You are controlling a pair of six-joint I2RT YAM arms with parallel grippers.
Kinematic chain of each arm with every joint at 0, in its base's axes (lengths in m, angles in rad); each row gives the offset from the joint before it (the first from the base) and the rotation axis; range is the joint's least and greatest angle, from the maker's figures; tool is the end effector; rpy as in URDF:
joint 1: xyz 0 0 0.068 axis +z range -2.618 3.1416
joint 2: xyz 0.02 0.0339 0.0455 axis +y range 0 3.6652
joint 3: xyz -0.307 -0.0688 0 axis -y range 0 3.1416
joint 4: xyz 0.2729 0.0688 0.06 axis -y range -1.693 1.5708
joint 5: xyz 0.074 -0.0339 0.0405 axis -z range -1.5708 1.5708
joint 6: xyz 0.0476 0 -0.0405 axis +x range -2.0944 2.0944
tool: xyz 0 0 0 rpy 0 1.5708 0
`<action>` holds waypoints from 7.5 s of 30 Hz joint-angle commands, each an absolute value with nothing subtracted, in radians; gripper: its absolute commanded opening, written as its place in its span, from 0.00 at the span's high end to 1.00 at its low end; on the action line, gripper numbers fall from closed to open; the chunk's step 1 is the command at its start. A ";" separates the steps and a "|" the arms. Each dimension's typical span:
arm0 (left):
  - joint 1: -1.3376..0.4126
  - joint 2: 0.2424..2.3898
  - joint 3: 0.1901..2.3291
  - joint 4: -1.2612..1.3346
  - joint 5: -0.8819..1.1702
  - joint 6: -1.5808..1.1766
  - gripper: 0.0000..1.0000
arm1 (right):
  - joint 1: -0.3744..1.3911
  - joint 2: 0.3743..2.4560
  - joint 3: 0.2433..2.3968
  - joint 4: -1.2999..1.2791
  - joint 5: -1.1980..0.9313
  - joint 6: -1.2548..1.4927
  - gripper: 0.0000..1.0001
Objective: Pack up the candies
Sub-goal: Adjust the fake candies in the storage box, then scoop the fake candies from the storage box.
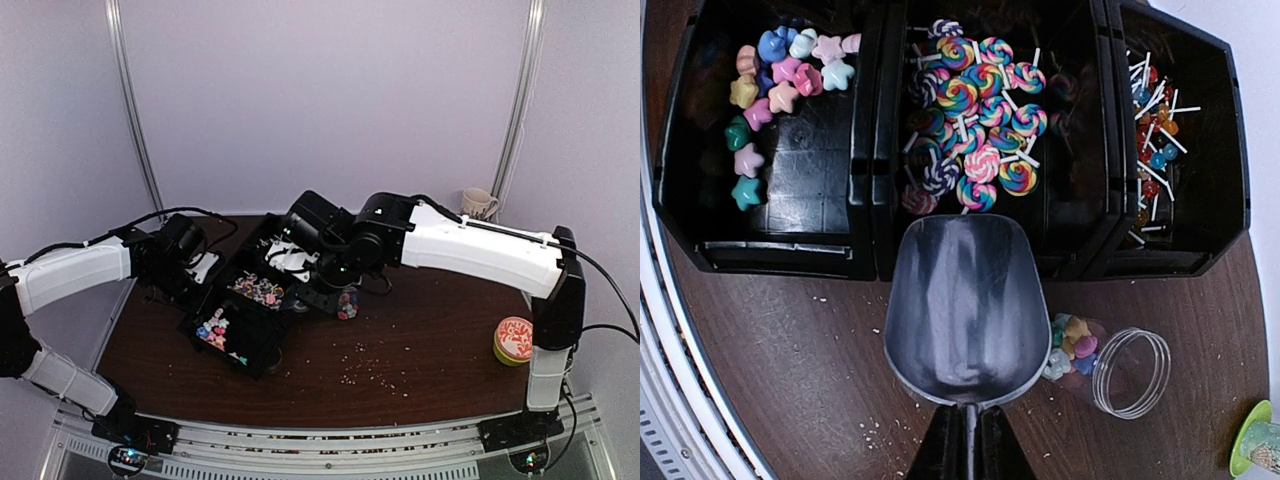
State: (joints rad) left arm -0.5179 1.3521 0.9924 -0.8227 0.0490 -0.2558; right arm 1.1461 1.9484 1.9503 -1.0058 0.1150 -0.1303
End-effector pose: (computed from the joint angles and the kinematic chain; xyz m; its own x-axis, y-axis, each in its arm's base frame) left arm 0.2386 -0.1387 0.2608 -0.9072 0.2260 -0.3549 0.2905 0.9466 -0.1397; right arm 0.1991 0.4270 0.3571 -0.2303 -0.8226 -0.5199 -0.9175 0.3617 -0.1658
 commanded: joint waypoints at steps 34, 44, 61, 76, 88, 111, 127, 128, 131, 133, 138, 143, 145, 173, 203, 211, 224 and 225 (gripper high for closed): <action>-0.529 1.220 0.976 -0.544 0.221 -0.239 1.00 | 1.158 2.261 2.146 -0.831 0.250 -0.208 1.00; -0.530 1.190 0.960 -0.495 0.291 -0.228 1.00 | 1.156 2.266 2.028 -0.747 0.143 -0.245 1.00; -0.530 1.161 0.974 -0.528 0.180 -0.184 1.00 | 1.162 2.165 1.818 -0.727 -0.073 -0.488 1.00; -0.529 1.218 1.014 -0.621 -0.076 -0.171 1.00 | 1.139 2.141 2.001 -1.070 0.071 -0.394 1.00; -0.531 1.211 1.029 -0.590 0.075 -0.171 1.00 | 1.129 2.294 2.097 -0.901 0.087 -0.280 1.00; -0.531 1.220 0.958 -0.455 0.238 -0.152 1.00 | 1.133 2.201 1.659 -0.218 -0.283 -0.267 1.00; -0.529 1.182 0.947 -0.461 0.173 -0.183 1.00 | 1.124 2.195 1.440 0.243 -0.187 -0.131 1.00; -0.530 1.185 0.951 -0.473 0.159 -0.186 1.00 | 1.123 2.189 1.425 0.284 -0.177 -0.115 1.00; -0.525 1.195 0.960 -0.492 0.150 -0.190 1.00 | 1.120 2.173 1.394 0.352 -0.188 -0.083 1.00; -0.520 1.194 0.958 -0.490 0.164 -0.194 1.00 | 1.120 2.157 1.350 0.420 -0.192 -0.067 1.00; -0.506 1.202 0.961 -0.490 0.181 -0.202 1.00 | 1.119 2.101 1.245 0.575 -0.192 -0.061 1.00; -0.495 1.219 0.969 -0.505 0.175 -0.209 1.00 | 1.107 2.061 1.177 0.680 -0.197 -0.043 1.00; -0.492 1.226 0.971 -0.516 0.158 -0.213 1.00 | 1.102 2.045 1.153 0.711 -0.199 -0.036 1.00; -0.451 1.295 0.995 -0.570 0.123 -0.233 1.00 | 1.037 1.917 0.994 0.897 -0.185 -0.039 1.00; -0.433 1.281 0.995 -0.571 0.123 -0.239 1.00 | 1.032 1.809 0.949 0.873 -0.070 -0.110 1.00; -0.432 1.284 0.996 -0.572 0.124 -0.239 1.00 | 1.019 1.770 0.894 0.883 -0.087 -0.052 1.00; -0.430 1.284 0.998 -0.574 0.130 -0.242 1.00 | 0.978 1.414 0.776 0.429 0.071 -0.156 1.00; -0.431 1.284 1.000 -0.575 0.134 -0.242 1.00 | 0.977 1.388 0.765 0.406 0.083 -0.155 1.00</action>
State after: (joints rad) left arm -0.4397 1.3243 0.9260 -0.7353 0.0711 -0.2188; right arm 0.9840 1.4788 0.7895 0.5701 -0.0090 -0.1303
